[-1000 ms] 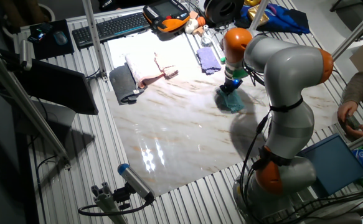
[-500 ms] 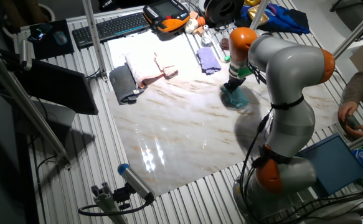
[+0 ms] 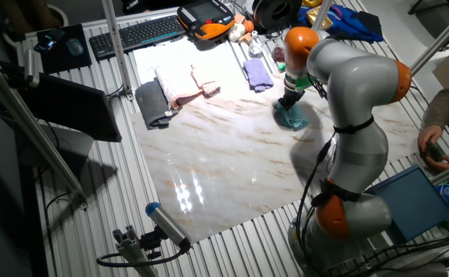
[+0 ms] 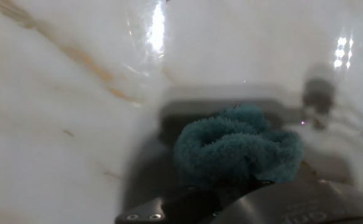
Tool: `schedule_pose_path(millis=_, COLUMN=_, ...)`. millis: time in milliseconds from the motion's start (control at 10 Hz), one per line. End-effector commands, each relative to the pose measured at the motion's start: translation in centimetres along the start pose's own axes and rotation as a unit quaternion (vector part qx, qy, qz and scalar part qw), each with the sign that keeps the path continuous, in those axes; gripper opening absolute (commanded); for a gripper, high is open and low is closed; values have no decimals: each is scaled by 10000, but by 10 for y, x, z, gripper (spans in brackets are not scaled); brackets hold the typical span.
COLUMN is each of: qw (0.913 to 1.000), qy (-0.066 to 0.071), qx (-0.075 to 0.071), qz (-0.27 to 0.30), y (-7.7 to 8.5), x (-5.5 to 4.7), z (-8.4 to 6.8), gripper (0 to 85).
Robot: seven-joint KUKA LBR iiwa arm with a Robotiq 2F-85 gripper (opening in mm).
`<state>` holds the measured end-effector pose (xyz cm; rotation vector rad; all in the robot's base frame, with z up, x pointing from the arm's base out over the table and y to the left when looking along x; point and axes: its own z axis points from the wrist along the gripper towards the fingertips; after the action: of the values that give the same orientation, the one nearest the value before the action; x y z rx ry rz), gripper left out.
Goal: Clean the table with a cloth
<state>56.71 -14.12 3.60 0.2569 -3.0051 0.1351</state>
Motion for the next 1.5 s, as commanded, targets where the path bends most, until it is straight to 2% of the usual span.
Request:
schedule_pose_path(millis=0, qw=10000, qy=-6, qx=9, qz=-32, y=-3, x=-1, z=0, gripper=0)
schedule_pose_path(millis=200, qw=10000, qy=5, qx=-16, qz=-89, y=-8, x=-3, z=2, gripper=0)
schedule_pose_path(millis=700, qw=9999, qy=54, qx=-134, qz=-64, y=-3, x=4, z=4, gripper=0)
schedule_pose_path(millis=1000, qw=9997, qy=106, qx=-210, qz=118, y=17, x=10, z=2, gripper=0)
schedule_pose_path(millis=1200, qw=9990, qy=95, qx=-313, qz=288, y=32, x=12, z=2, gripper=0)
schedule_pose_path(millis=1300, qw=9982, qy=101, qx=-419, qz=411, y=41, x=14, z=2, gripper=0)
schedule_pose_path(millis=1400, qw=9978, qy=104, qx=-426, qz=502, y=51, x=16, z=2, gripper=0)
